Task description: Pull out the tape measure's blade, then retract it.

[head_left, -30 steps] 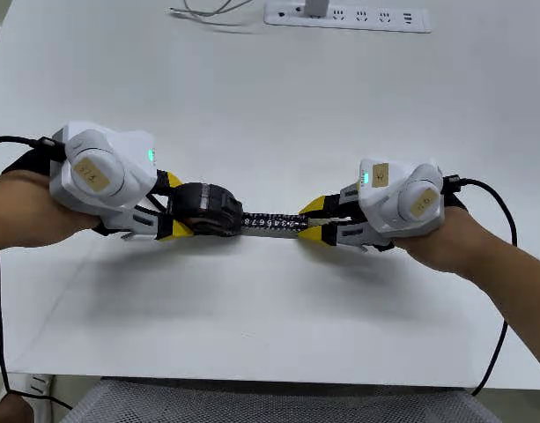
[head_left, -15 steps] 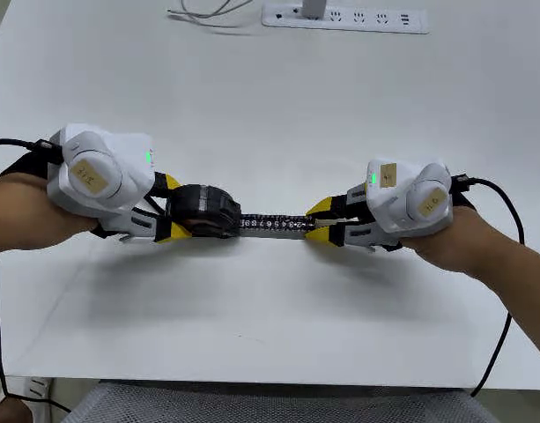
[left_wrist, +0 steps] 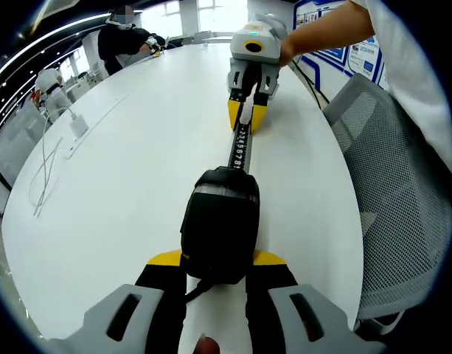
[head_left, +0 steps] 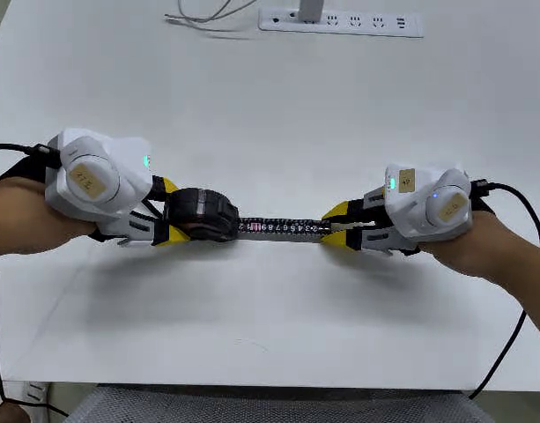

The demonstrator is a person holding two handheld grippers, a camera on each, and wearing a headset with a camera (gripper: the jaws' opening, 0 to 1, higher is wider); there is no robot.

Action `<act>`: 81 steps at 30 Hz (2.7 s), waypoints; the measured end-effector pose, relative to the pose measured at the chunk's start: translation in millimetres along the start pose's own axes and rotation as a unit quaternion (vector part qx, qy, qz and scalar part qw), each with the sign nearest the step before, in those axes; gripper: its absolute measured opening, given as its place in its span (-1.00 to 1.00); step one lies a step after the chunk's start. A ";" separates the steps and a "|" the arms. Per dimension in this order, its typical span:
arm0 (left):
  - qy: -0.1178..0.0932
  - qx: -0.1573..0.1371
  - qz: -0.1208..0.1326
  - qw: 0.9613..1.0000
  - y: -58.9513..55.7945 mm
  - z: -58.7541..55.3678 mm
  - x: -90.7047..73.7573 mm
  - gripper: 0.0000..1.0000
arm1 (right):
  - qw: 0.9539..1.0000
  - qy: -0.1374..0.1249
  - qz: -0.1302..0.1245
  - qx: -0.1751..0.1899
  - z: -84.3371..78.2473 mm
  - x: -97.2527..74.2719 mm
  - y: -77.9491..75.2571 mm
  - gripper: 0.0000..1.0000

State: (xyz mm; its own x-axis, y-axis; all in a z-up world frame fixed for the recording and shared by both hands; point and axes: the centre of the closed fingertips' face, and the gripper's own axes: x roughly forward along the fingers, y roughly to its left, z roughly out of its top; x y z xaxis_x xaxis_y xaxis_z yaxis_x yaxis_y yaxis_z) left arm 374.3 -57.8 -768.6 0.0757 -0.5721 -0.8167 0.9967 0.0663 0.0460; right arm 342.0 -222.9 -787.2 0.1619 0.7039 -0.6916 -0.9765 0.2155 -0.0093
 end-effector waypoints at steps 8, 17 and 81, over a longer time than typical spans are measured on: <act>0.001 0.000 -0.001 1.000 0.3 -0.3 -0.2 -0.49 | 1.000 0.007 -0.003 0.000 -10.3 -9.0 -2.9 -0.84; 0.003 0.002 -0.001 1.000 0.1 -0.6 0.0 -0.49 | 1.000 0.018 -0.004 -0.004 -18.2 -16.5 -2.2 -0.84; 0.003 0.002 -0.003 1.000 -0.3 0.8 -0.1 -0.49 | 0.996 0.085 0.000 -0.002 -71.1 -71.7 -11.2 -0.84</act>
State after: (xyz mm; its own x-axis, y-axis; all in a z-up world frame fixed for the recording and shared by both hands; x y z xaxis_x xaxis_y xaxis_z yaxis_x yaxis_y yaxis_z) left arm 374.0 -58.4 -768.0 0.0705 -0.5678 -0.8202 0.9972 0.0597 0.0444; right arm 331.1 -323.9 -788.8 0.1364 0.5794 -0.8036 -0.9771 0.2125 -0.0126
